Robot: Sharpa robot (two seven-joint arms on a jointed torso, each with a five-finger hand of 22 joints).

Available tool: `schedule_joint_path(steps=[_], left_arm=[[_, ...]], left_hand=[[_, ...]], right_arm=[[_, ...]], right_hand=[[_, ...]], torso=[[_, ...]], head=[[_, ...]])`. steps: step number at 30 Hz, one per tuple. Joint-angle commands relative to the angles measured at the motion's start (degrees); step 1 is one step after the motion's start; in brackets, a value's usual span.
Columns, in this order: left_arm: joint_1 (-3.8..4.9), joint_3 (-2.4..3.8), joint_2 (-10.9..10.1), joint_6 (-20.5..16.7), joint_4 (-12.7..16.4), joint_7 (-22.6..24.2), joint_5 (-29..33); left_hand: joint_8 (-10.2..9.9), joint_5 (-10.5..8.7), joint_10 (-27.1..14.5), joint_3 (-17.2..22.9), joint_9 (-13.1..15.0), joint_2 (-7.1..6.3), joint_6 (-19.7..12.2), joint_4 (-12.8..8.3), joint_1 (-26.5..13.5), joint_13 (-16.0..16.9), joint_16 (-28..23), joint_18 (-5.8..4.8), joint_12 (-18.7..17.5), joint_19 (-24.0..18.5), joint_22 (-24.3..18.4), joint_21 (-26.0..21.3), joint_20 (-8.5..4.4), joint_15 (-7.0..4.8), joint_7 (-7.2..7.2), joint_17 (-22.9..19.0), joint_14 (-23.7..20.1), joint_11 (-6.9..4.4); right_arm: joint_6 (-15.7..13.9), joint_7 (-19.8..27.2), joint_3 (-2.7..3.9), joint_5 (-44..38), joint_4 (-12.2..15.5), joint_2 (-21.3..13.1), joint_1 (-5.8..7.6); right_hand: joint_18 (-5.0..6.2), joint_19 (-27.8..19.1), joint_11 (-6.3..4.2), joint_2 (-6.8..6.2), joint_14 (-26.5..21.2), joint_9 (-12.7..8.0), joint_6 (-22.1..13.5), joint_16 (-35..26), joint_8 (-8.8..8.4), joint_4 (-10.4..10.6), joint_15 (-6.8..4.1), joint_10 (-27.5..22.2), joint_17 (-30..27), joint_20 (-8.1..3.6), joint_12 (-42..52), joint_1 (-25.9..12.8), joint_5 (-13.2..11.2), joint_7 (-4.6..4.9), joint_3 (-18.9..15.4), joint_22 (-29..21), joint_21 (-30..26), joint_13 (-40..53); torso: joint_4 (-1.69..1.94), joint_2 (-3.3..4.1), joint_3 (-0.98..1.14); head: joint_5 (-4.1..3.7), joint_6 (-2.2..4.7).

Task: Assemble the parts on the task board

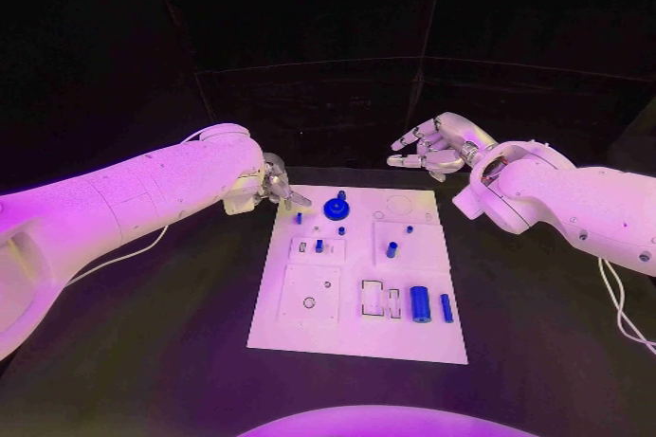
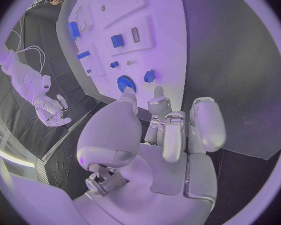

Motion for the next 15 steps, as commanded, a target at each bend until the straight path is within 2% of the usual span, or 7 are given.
schedule_joint_path(steps=[1,8,15], left_arm=[[0.04,-0.05,0.43,2.5,-0.47,0.77,-0.7],[-0.03,-0.29,1.04,3.13,-1.33,0.45,-1.38],[-0.23,-0.69,1.74,3.27,-2.37,0.94,-1.6]], left_hand=[[0.55,-0.16,0.43,-0.48,-0.12,0.81,0.88,-0.32,0.89,0.23,0.18,0.61,0.54,0.36,0.16,0.36,-0.19,-0.23,-0.11,15.09,5.85,-0.41],[0.72,-0.16,0.52,-0.59,-0.16,1.04,1.16,-0.47,1.4,0.34,0.18,0.59,0.65,0.4,0.27,0.42,-0.26,-0.29,-0.2,15.09,5.85,-0.5],[0.8,-0.15,0.47,-0.65,-0.25,1.39,1.29,-0.72,2.09,0.17,0.18,0.58,0.55,0.42,0.31,0.42,-0.32,-0.35,-0.26,15.09,5.85,-0.56]], right_arm=[[0.06,0.51,0.04,0.22,-0.07,0.14,0.11],[0.24,0.54,0.04,0.22,-0.1,0.22,0.11],[0.27,0.57,0.04,0.22,-0.03,0.31,0.11]], right_hand=[[1.05,-0.08,-0.08,0.25,2.32,-0.09,-0.3,-0.23,0.2,-0.04,-0.53,-0.44,0.03,-0.1,-0.23,-0.04,0.17,-0.14,-0.33,-0.04,-0.22,-0.06],[1.05,-0.08,-0.08,0.25,2.32,-0.09,-0.3,-0.23,0.2,-0.04,-0.53,-0.44,0.03,-0.1,-0.23,-0.04,0.17,-0.14,-0.33,-0.04,-0.22,-0.06],[1.05,-0.07,-0.08,0.33,2.33,-0.08,-0.32,-0.23,0.23,-0.02,-0.53,-0.42,0.06,-0.1,-0.2,0.06,0.28,-0.15,-0.36,-0.06,-0.25,-0.06]], torso=[[0.03,-0.04,0.03],[0.02,-0.01,0.0],[-0.01,0.07,0.07]], head=[[0.05,0.0],[0.11,0.04],[0.21,0.02]])
